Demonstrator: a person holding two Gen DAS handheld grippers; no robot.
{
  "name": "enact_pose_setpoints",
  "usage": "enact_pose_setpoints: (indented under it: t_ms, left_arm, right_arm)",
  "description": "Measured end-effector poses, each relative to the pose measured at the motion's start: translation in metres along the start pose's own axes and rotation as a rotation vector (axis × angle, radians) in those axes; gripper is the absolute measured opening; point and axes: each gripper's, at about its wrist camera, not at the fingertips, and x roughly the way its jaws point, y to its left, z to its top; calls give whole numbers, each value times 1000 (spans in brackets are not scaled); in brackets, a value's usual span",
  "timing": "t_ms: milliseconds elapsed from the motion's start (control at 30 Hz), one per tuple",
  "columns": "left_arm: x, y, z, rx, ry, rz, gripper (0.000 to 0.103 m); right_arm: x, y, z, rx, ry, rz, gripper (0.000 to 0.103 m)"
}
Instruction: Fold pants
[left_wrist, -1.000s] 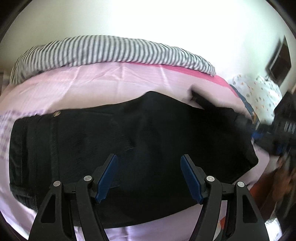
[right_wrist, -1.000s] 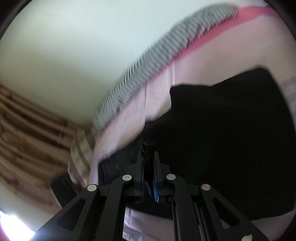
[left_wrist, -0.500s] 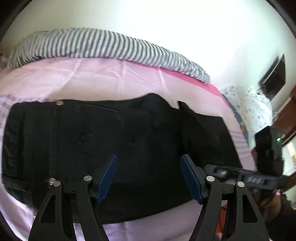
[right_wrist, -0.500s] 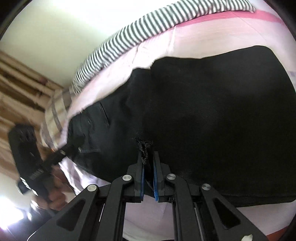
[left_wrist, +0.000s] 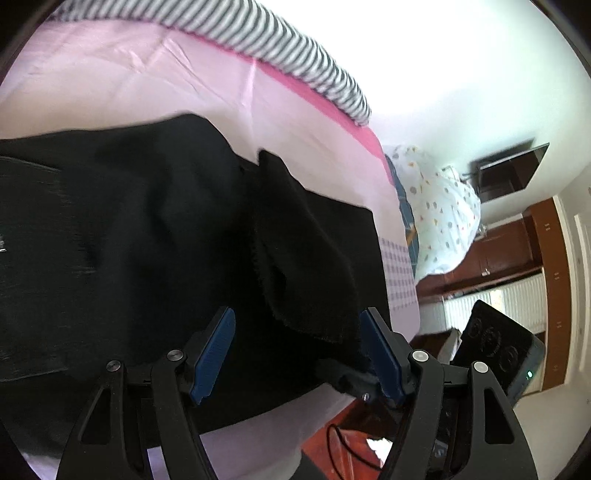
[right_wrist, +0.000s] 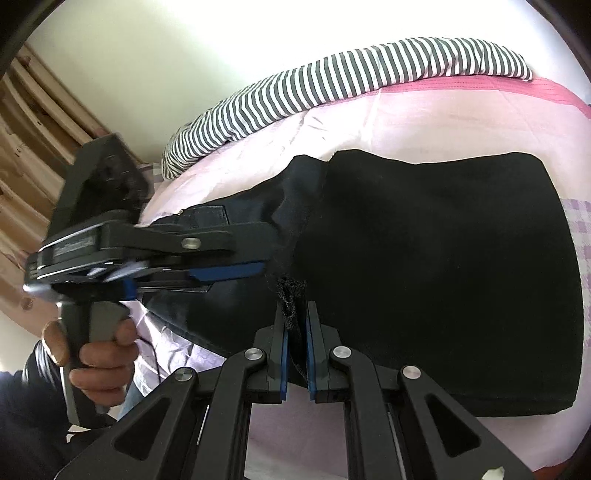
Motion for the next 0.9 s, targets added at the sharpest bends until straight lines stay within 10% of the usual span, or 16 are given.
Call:
enact_pose_setpoints:
  t_ms: [200,367,900]
  left_arm:
    - [24,-8,6,-6,37,-17,65]
    - [28,-16,5,53,0,39,7]
    - [-7,-24,-14,101,-138,90,3]
  right_arm:
    - [0,-1,-3,-27,3,23,13]
    - [-4,-2,-8,-13,-5,35,53]
    - [-46,-59,-67,282,-29,29,68]
